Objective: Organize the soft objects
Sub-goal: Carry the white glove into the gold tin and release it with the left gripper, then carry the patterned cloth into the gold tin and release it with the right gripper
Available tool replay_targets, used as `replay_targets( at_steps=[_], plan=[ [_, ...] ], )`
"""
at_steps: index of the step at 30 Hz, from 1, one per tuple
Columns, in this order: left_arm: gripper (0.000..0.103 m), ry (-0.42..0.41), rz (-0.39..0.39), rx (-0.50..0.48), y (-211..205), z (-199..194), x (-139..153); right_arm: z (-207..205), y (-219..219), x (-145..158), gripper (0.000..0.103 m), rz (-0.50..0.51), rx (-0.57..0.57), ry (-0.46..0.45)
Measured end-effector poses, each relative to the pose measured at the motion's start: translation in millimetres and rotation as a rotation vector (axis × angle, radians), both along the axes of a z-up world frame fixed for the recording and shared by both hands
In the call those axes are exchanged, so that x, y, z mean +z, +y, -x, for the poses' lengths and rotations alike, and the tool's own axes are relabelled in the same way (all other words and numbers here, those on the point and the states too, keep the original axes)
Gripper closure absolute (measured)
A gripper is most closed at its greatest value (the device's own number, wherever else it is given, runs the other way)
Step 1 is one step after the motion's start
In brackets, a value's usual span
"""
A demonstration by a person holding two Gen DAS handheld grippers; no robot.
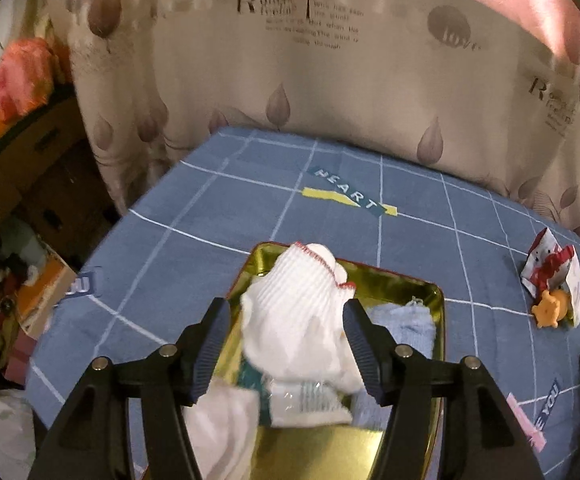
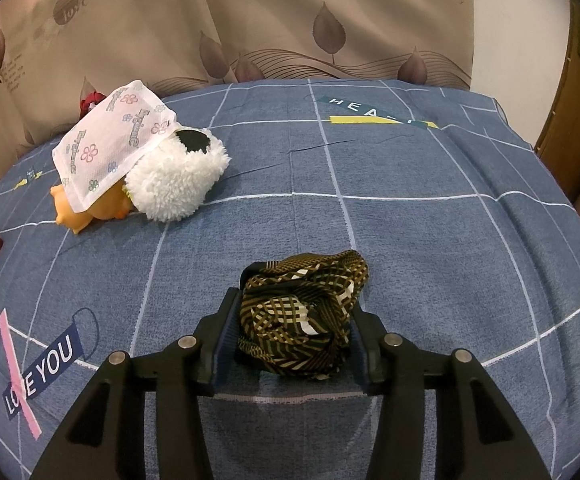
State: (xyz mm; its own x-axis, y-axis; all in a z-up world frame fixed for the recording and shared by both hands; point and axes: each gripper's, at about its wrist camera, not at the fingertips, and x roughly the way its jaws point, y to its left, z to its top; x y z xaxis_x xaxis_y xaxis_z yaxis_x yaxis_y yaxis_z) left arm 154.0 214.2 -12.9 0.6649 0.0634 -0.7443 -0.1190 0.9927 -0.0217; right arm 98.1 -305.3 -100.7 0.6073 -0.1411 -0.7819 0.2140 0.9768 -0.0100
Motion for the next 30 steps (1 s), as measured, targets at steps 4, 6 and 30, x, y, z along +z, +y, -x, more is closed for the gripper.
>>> replay_targets(
  at_steps=[4,6,30],
  plan=[
    [0.043,-0.031,-0.021,-0.014,-1.6,32.8,1.6,-0.1,0.2,-0.1,0.057,0.000,0.001,0.000],
    [0.043,-0.039,-0.037,-0.017,-1.6,48.3,0.0,-0.1,0.5,-0.1,0.057,0.001,0.001,0.001],
    [0.043,-0.093,-0.111,0.114,35.6,135.6,-17.6,-0.3,1.5,1.5,0.066,0.013,-0.005,-0.001]
  ],
)
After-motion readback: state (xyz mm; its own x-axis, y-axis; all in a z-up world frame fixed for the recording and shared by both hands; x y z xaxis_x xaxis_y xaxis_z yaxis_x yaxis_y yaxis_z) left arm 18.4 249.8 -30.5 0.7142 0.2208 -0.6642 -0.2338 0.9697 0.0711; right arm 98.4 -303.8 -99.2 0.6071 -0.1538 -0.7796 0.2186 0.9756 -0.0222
